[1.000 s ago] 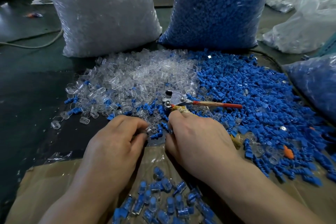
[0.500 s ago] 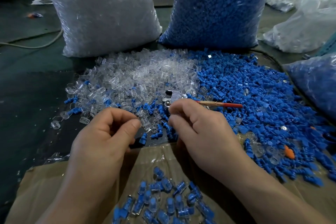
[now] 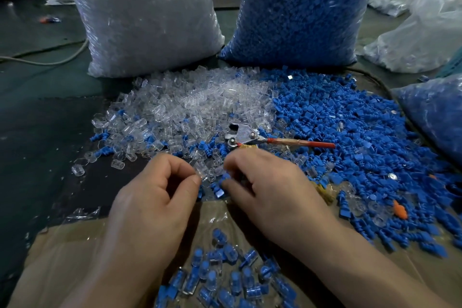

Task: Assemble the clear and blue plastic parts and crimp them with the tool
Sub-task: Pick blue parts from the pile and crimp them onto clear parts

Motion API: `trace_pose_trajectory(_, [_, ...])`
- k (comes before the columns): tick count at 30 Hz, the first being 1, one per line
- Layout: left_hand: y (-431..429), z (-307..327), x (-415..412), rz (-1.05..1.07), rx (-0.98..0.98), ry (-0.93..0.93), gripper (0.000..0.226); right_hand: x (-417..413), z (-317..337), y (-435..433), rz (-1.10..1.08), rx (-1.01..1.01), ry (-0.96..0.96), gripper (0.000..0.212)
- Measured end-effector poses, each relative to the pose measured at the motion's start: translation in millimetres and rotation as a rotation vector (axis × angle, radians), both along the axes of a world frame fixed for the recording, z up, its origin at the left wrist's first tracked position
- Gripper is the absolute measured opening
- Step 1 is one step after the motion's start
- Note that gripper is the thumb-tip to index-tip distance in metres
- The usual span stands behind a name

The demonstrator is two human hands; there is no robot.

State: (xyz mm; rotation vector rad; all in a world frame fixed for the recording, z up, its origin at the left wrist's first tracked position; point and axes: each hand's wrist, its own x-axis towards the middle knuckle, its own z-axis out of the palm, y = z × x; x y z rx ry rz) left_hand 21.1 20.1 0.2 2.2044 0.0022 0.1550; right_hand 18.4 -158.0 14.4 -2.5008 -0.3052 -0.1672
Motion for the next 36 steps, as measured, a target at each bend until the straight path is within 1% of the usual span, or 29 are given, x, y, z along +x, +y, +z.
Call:
trace_pose_trajectory(2, [-2.3, 2.0, -1.8, -0.070, 0.095, -0.019, 0.010, 0.2, -0.8, 2.9, 0.074, -0.106, -0.024, 0.011])
trace_pose_trajectory(4, [-3.1, 4.2, -2.8, -0.118, 0.128, -0.023, 0.010, 1.8, -2.0, 4.3, 0.108, -0.169, -0.023, 0.015])
trace_pose_trajectory(7, [-3.6, 5.2, -3.4, -0.173, 0.146, -0.010, 0.009, 3.0, -1.8, 3.8, 0.110, -0.177, -0.018, 0.018])
trace_pose_trajectory(8, [-3.5, 4.5, -3.5, -0.181, 0.133, -0.005, 0.009, 3.4, -1.7, 3.7, 0.110, -0.178, -0.011, 0.021])
trace_pose_trajectory(9, [-3.4, 4.0, -3.4, -0.177, 0.111, 0.000, 0.010, 3.9, -1.1, 4.0, 0.113, -0.175, 0.000, 0.028])
trace_pose_trajectory(11, [-2.9, 2.1, -2.8, -0.150, 0.046, 0.006, 0.011, 4.8, -0.6, 4.2, 0.122, -0.159, 0.020, 0.050])
trace_pose_trajectory(12, [-2.7, 0.8, -2.1, -0.129, -0.002, 0.009, 0.012, 4.8, -0.6, 4.2, 0.123, -0.165, 0.030, 0.056])
trace_pose_trajectory(13, [-2.4, -0.2, -1.3, -0.101, -0.060, 0.011, 0.013, 4.2, -0.4, 4.1, 0.125, -0.180, 0.029, 0.058])
trace_pose_trajectory(14, [-2.0, -1.0, -0.2, -0.068, -0.117, 0.015, 0.014, 3.2, 0.6, 4.4, 0.124, -0.197, 0.021, 0.055])
trace_pose_trajectory(16, [0.0, -2.6, 2.2, -0.013, -0.197, 0.012, 0.016, 0.8, 2.8, 4.4, 0.104, -0.178, -0.031, 0.033])
trace_pose_trajectory(17, [1.4, -3.7, 3.3, 0.001, -0.226, 0.009, 0.014, -0.3, 2.8, 3.8, 0.083, -0.124, -0.065, 0.021])
trace_pose_trajectory(18, [2.6, -5.4, 4.3, 0.004, -0.256, 0.012, 0.009, -1.3, 3.3, 3.6, 0.061, -0.057, -0.093, 0.014])
trace_pose_trajectory(19, [3.5, -6.8, 4.9, -0.006, -0.296, 0.023, 0.006, -1.7, 3.9, 3.2, 0.046, 0.014, -0.112, 0.011])
trace_pose_trajectory(21, [4.4, -8.5, 4.7, -0.057, -0.389, 0.060, 0.007, -2.2, 5.8, 3.4, 0.024, 0.158, -0.126, 0.008])
trace_pose_trajectory(24, [3.9, -11.3, 5.3, -0.110, -0.478, 0.117, 0.027, -3.4, 8.0, 4.0, 0.007, 0.351, -0.087, 0.012])
trace_pose_trajectory(26, [2.6, -13.1, 6.6, -0.120, -0.502, 0.134, 0.034, -4.3, 8.9, 4.2, 0.021, 0.400, -0.051, 0.015])
trace_pose_trajectory(29, [0.2, -13.9, 5.9, -0.138, -0.486, 0.135, 0.034, -5.0, 8.9, 4.6, 0.053, 0.395, -0.005, 0.018])
trace_pose_trajectory(32, [-3.0, -13.7, 5.1, -0.131, -0.450, 0.109, 0.015, -3.9, 7.7, 4.4, 0.059, 0.318, -0.023, 0.015])
trace_pose_trajectory(34, [-4.0, -12.1, 4.0, -0.124, -0.406, 0.092, 0.020, -3.3, 6.6, 3.4, 0.061, 0.224, -0.009, 0.012])
trace_pose_trajectory(36, [-4.9, -9.1, 2.0, -0.117, -0.378, 0.080, 0.020, -3.7, 6.2, 2.0, 0.074, 0.131, -0.002, 0.014])
